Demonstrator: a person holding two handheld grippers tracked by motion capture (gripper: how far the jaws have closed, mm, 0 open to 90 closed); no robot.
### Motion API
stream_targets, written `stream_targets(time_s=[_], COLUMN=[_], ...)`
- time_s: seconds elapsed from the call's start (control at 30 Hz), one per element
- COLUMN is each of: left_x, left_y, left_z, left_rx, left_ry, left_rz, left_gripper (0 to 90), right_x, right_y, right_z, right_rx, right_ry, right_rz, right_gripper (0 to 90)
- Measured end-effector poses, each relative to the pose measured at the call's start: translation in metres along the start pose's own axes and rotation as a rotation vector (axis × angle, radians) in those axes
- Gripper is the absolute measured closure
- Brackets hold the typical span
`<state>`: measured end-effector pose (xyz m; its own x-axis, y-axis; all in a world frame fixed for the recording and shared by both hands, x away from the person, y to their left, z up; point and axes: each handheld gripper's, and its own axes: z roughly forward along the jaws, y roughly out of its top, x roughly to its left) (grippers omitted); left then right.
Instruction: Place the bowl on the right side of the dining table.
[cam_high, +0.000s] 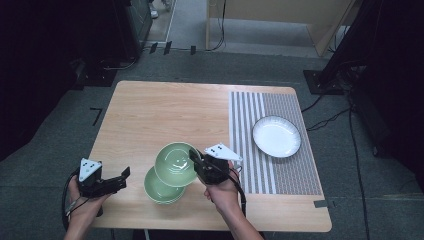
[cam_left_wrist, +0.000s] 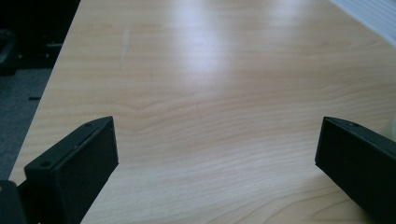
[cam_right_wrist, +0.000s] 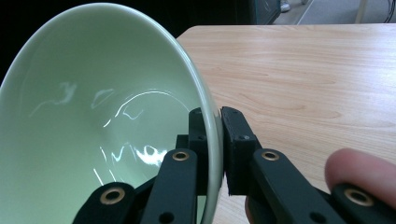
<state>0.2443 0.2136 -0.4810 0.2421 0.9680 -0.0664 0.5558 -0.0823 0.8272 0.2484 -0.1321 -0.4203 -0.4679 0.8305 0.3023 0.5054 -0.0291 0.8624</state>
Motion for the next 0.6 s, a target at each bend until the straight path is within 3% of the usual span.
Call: stream_targets(time_s=[0.23,0.6], left_x=[0.005,0.009], left_y=[-0.013,-0.021], left_z=[0.014,0.023], left_rx=[0.080,0.135], left_ry=[0.042,0.068], left_rz=[0.022,0.030], left_gripper=[0.0,0.0], right_x=[-0.003,-0.007], right_y=[0.001,0.004], right_z=[-0.002,-0.007], right_rx=[-0.004,-0.017], right_ry=[-0.005,-0.013], right_rz=[0.003,0.009], right_gripper=[84.0,84.0])
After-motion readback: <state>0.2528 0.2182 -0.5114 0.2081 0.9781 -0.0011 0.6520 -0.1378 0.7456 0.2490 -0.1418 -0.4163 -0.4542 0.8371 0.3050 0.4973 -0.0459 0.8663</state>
